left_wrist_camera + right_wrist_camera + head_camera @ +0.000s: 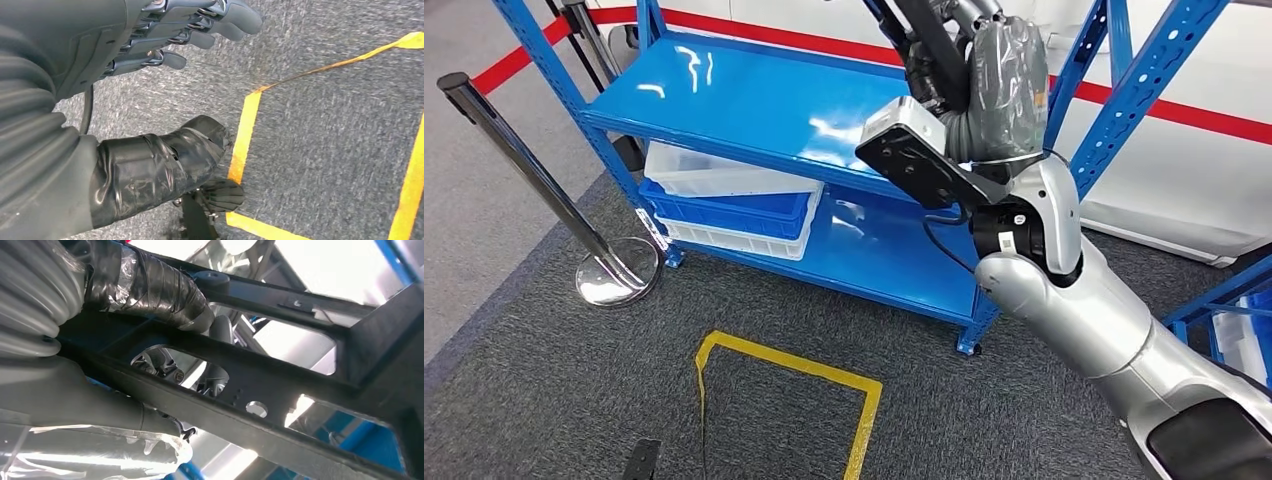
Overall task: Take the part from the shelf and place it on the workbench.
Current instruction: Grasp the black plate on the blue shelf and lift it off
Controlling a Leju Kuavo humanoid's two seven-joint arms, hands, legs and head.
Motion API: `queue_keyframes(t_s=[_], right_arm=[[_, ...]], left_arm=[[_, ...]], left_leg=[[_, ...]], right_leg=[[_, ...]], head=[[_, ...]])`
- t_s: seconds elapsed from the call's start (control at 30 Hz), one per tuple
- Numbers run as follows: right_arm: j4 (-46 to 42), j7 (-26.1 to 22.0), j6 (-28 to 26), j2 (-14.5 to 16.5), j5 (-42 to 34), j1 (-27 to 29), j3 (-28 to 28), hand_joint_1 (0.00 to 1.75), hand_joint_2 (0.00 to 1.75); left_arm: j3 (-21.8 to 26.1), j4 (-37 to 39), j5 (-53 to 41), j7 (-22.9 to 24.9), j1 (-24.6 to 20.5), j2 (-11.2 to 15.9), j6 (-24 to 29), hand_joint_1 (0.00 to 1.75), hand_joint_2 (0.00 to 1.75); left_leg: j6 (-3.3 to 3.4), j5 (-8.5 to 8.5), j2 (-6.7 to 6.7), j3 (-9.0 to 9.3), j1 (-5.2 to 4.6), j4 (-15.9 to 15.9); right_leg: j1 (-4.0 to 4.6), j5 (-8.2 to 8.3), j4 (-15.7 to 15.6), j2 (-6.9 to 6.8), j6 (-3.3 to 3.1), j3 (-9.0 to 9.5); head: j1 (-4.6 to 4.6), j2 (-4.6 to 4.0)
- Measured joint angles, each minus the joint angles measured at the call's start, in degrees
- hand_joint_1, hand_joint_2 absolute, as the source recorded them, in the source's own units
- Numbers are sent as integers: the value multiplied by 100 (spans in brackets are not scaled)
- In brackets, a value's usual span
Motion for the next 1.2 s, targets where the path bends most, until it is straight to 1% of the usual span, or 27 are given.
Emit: queue_keyframes(t_s=[0.03,0.07,0.1,0.17,0.2,0.23,0.3,0.33,0.37,0.4,0.43,0.5,0.53,0.57,0.67,0.7,0.73,0.77,0.83,0.87,0.9,0.93,1.0,1.03,1.07,1.13,1.2], right_arm=[[1,32,27,-1,96,-2,0,175,175],[1,59,53,-2,179,-3,0,175,175],[2,75,72,-3,240,1,0,175,175],[7,91,91,-4,300,9,0,175,175],[10,91,97,-4,313,9,0,175,175],[13,91,100,-3,319,7,0,175,175],[14,91,117,-3,325,2,0,175,175],[15,91,126,-3,325,4,0,175,175],[15,92,134,-3,326,7,0,175,175],[16,92,140,-3,337,9,0,175,175],[16,94,149,-3,363,10,0,175,175],[10,128,178,-4,501,5,-1,175,175],[6,159,202,-9,608,2,-1,175,175],[2,193,232,-13,718,0,-2,175,175],[-1,256,332,-35,928,6,-2,175,175],[0,265,355,-49,956,10,-2,175,175],[1,272,368,-63,973,14,-2,175,175],[1,276,377,-77,988,16,-2,175,175],[1,280,392,-90,1004,25,-2,175,175],[1,280,397,-95,1007,32,-2,175,175],[1,280,398,-97,1007,39,-2,175,175],[1,281,397,-98,1007,44,-2,175,175],[-1,286,392,-102,1007,41,-3,175,175],[-7,287,391,-105,1007,38,-4,175,175],[-13,289,390,-109,1007,36,-5,175,175],[-25,293,390,-115,1007,31,-7,175,175],[-28,295,390,-119,1007,30,-7,175,175]], left_arm=[[0,1,11,5,-1,-4,-9,0,175],[0,1,22,10,-1,-7,-15,0,175],[0,1,31,14,0,-9,-20,0,175],[0,3,40,21,7,-8,-30,0,175],[0,4,43,24,9,-11,-39,0,175],[-1,5,44,28,11,-15,-47,0,175],[-2,5,46,36,12,-23,-58,0,175],[-2,5,47,40,13,-23,-61,0,175],[-2,5,49,44,13,-23,-62,0,175],[-2,5,50,48,13,-23,-63,0,175],[-2,5,51,50,11,-23,-63,0,175],[-2,5,52,53,-1,-23,-57,0,175],[-2,5,52,56,-9,-23,-48,0,175],[-2,5,54,60,-12,-22,-34,0,175],[-4,5,66,68,-2,-22,9,0,175],[-4,5,71,69,-3,-22,19,0,175],[-4,5,75,68,-4,-22,26,0,175],[-4,5,79,68,-7,-22,30,0,175],[-4,5,80,68,-7,-22,34,0,175],[-4,5,81,69,-5,-22,35,0,175],[-4,5,81,74,-4,-22,35,0,175],[-4,5,82,80,-3,-22,34,0,175],[-4,5,82,91,-2,-27,33,0,175],[-5,5,82,93,-1,-32,32,0,175],[-5,5,82,96,0,-37,32,0,175],[-6,5,82,99,2,-42,30,0,175],[-7,8,82,102,9,-40,30,0,175]], left_leg=[[-30,22,-1,-47,-1,34],[-63,49,-1,-80,-3,56],[-101,84,-3,-99,-6,57],[-175,87,-16,-140,1,67],[-215,-20,-22,-189,7,151],[-255,-215,-26,-268,17,341],[-332,-717,-26,-471,44,995],[-362,-883,-26,-548,57,1324],[-387,-933,-26,-560,70,1524],[-407,-873,-26,-478,83,1541],[-422,-736,-25,-289,96,1349],[-435,-542,-32,281,111,594],[-406,-523,-46,502,103,272],[-366,-542,-61,629,91,65],[-202,-482,-74,598,67,-25],[-136,-430,-63,557,69,-35],[-65,-372,-50,508,72,-52],[-4,-313,-38,449,70,-56],[55,-215,-31,304,41,-37],[62,-169,-29,228,27,-21],[65,-126,-28,151,15,1],[62,-90,-31,79,5,25],[41,-31,-38,-36,-5,71],[18,3,-39,-75,-5,87],[-14,42,-37,-99,0,86],[-90,136,-34,-118,21,43],[-154,91,-50,-159,28,56]], right_leg=[[19,-7,-266,0,-23,159],[41,-45,-415,0,-38,228],[59,-30,-449,0,-48,232],[32,54,-489,-14,-93,190],[11,107,-509,-25,-129,158],[-11,162,-530,-37,-164,118],[-16,259,-536,-49,-203,7],[-17,307,-534,-50,-203,-57],[-22,356,-531,-49,-194,-125],[-30,406,-526,-47,-179,-195],[-42,453,-519,-43,-157,-261],[-53,533,-498,-35,-93,-365],[-51,572,-497,-35,-55,-391],[-47,612,-503,-37,-16,-401],[-44,699,-538,-37,87,-418],[-43,612,-475,-37,109,-459],[-41,426,-312,-37,118,-528],[-44,161,-38,-38,119,-625],[-30,-315,693,-37,115,-821],[-23,-400,959,-36,113,-850],[-17,-366,1052,-36,105,-790],[-12,-244,936,-36,86,-628],[23,-35,251,-32,5,-104],[46,-11,-108,-33,-31,123],[71,-11,-359,-32,-58,265],[106,17,-551,-36,-83,317],[70,135,-645,-61,-120,291]], head=[[1,0],[7,0],[9,0],[21,0],[16,0],[13,0],[4,0],[4,0],[5,0],[4,0],[5,0],[3,0],[8,0],[11,0],[21,0],[25,0],[29,0],[32,0],[33,0],[33,0],[33,0],[33,0],[35,0],[31,0],[34,0],[39,0],[42,0]])
